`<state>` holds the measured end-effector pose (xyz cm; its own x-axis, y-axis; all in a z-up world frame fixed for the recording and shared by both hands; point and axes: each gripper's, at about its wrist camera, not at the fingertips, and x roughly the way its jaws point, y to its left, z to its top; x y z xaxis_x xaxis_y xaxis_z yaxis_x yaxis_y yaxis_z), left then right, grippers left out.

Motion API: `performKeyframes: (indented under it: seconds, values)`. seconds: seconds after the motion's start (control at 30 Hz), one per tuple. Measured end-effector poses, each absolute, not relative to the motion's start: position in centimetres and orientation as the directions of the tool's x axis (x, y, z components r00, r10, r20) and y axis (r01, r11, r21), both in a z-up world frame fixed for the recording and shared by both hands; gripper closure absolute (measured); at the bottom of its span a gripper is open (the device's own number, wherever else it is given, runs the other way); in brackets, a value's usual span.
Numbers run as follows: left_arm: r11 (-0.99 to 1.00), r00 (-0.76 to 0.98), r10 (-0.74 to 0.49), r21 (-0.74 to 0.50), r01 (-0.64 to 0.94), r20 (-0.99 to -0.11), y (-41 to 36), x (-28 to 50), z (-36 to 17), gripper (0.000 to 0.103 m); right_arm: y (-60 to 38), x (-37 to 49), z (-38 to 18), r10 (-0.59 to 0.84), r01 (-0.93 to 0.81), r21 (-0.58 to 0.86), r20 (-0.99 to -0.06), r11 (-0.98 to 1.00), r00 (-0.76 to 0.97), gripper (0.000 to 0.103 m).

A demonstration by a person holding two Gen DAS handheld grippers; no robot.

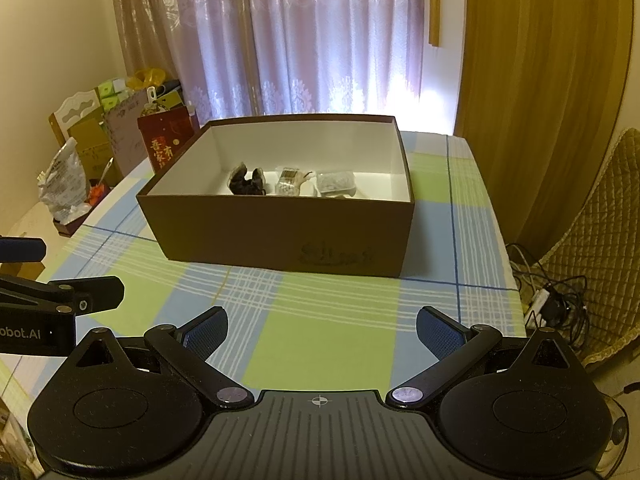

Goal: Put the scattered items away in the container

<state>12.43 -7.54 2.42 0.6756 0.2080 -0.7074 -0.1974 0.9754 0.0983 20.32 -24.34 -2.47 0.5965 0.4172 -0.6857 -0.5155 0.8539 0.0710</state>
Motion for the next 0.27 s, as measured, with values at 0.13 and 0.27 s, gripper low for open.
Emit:
performKeyframes:
  seconds: [0.13, 0.27]
  values:
    - [0.976, 0.684, 0.208, 0.101, -0.194, -0.700, -7.48, 12.76, 2.43, 0.001, -24.29, 20.65, -2.63, 0.415, -0.513, 0.073, -0.690, 0.855, 0.594, 0.000]
    - [0.975, 0.676, 0.211, 0.099, -0.201, -0.706, -7.15, 13.37, 2.28, 0.001, -24.10, 21.10, -2.89, 0.412, -0.509, 0.075, -0.694, 0.857, 0.591, 0.000]
